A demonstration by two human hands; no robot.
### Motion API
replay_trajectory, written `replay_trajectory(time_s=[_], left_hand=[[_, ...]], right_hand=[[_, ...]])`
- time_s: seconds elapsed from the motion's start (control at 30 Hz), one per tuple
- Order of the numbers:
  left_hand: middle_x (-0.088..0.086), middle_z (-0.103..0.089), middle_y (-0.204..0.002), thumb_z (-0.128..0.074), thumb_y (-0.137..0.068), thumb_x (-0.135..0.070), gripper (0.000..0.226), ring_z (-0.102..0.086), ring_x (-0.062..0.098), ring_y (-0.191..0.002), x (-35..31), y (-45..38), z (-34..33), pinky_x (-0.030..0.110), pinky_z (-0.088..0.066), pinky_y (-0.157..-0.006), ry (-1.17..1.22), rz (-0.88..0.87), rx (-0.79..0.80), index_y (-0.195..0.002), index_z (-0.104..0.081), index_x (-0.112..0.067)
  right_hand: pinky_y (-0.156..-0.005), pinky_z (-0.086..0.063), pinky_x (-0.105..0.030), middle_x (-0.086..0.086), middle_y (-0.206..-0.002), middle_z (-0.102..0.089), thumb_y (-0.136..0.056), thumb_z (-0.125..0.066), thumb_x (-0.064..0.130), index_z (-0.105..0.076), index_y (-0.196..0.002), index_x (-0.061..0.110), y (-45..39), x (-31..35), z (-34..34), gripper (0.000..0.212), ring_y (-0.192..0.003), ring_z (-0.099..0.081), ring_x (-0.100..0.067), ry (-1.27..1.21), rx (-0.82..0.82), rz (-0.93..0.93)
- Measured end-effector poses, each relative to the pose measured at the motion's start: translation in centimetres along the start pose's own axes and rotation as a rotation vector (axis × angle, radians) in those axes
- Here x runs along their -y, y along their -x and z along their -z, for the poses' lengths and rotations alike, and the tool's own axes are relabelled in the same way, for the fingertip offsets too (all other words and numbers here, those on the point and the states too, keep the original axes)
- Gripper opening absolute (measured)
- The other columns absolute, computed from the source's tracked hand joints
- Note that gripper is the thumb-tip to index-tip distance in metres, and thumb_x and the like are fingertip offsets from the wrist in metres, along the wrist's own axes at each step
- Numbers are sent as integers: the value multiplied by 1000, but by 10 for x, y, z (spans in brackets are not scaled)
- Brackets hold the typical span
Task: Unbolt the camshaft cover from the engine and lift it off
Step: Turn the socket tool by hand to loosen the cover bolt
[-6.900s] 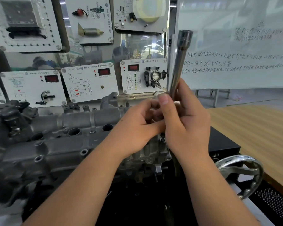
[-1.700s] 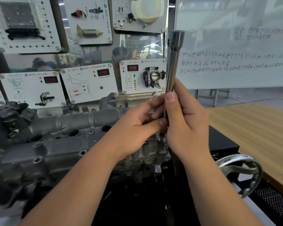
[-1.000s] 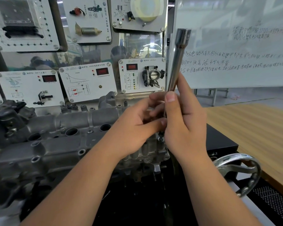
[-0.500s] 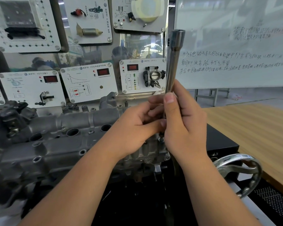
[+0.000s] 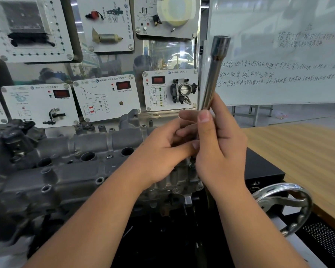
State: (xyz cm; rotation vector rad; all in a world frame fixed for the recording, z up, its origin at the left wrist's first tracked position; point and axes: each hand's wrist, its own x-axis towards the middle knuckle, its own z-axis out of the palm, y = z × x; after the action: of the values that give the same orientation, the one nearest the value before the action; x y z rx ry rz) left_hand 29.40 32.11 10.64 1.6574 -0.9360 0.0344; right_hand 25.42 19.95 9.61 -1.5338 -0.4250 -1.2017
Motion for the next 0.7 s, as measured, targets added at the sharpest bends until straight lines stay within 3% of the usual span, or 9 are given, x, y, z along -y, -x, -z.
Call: replay_trajectory(time_s=[0.13,0.27,0.37,0.43,0.5,0.6,0.7], left_hand=[[-1,-78,-99,-68,-90,-23,26,-75,17,-97,0,1,0,32,-60,-84,-25,-2,-20,-116,-67,-26],[10,-75,-106,-71,-91,-19,34,-73,35,-98,0,0,-2,57,-59,-87,-83,-3,-56,-124,-64,-23],[13,-74,-104,-75,-90,-13,37,-72,39,-96,1,-2,-2,60,-58,-85,-110,14,-77,-123,-63,-24],[8,-74,-97,-76,-87,-16,41,-72,35,-92,2,-3,-1,56,-60,-83,-99,13,-75,-124,-62,-27],[-4,-75,-92,-74,-85,-20,47,-74,23,-93,2,-3,0,40,-61,-81,-56,18,-41,-129,-61,-30],[-9,-77,-108,-66,-92,-13,45,-71,12,-113,0,-1,0,27,-56,-92,57,27,31,-134,-59,-26],[-2,-77,-117,-68,-91,-17,44,-71,16,-115,1,1,2,39,-54,-103,36,28,18,-135,-59,-22]], right_hand=[[-79,-60,-43,10,-103,-74,-102,-45,38,-49,-146,11,-1,1,0,51,-89,-73,-15,-22,3,-14],[-73,-60,-37,14,-95,-70,-100,-53,34,-63,-128,15,-3,3,1,35,-84,-72,-17,-2,18,17],[-75,-56,-24,21,-91,-67,-100,-56,27,-65,-130,17,-4,1,3,33,-86,-70,-11,41,17,20],[-75,-51,-18,20,-88,-66,-101,-53,26,-63,-135,17,-2,-2,4,37,-85,-69,-8,54,22,27],[-75,-54,-22,15,-86,-69,-103,-51,25,-55,-143,19,0,-2,3,41,-85,-70,-9,41,22,46],[-76,-60,-37,7,-89,-73,-104,-47,25,-45,-149,23,1,-2,2,46,-83,-72,-16,-21,16,35],[-77,-61,-46,7,-99,-74,-102,-46,32,-48,-146,24,-1,-2,3,45,-86,-72,-17,-50,5,-19]])
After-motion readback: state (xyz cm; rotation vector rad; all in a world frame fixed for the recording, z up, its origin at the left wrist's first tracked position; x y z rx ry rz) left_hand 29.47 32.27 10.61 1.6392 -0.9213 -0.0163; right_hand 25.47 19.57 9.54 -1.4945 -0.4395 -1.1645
